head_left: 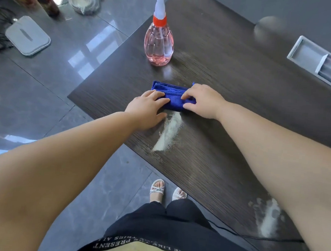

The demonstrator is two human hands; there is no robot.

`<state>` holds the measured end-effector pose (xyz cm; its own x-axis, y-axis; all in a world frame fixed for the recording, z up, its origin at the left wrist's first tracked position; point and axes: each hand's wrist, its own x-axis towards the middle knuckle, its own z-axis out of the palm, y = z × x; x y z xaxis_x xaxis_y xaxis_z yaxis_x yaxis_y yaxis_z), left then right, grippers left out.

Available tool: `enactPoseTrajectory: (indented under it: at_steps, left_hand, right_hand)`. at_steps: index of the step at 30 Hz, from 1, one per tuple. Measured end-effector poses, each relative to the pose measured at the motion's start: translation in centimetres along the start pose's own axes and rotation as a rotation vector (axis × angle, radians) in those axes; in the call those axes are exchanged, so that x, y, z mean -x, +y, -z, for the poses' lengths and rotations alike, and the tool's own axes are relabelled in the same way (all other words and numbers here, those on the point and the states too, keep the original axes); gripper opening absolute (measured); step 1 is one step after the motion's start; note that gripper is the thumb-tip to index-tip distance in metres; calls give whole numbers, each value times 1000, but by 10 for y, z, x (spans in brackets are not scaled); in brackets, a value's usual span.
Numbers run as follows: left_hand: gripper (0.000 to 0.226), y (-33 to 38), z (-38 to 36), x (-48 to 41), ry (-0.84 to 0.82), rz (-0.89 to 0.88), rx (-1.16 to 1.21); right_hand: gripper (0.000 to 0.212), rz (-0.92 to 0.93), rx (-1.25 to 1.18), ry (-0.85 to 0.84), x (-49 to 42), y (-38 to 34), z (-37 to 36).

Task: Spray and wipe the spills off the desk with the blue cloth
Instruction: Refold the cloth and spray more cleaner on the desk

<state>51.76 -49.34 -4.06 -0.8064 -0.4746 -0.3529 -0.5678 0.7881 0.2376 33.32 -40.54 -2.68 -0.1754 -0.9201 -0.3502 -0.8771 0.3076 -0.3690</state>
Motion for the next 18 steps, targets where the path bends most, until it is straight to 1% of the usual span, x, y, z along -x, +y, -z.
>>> enactPoseTrajectory:
  at_steps: [1,3,6,8,13,16,18]
  left_hand:
    - [52,1,3,-2,-5,22,75]
    - [43,4,14,-6,5,63,202]
    - [37,6,31,-10,14,176,319]
    - [36,5,42,-11,26,264,363]
    - [46,-13,53,-19,4,442,370]
    - [57,-26,58,-23,-64,502,321]
    - [62,-34,62,-27,-129,531,329]
  right_hand:
    - [33,-53,-87,-28,-3,-2,6]
    - [40,-130,-230,-31,-10,-7,20]
    - [50,-197,-491,42,-22,-19,36]
    - [58,-204,-609,90,-30,-28,48]
    - [79,-182,-738,202,-60,-46,70]
    - [89,-147,-727,235,-82,-56,78]
    - [93,-109,-749,249,-98,-65,84]
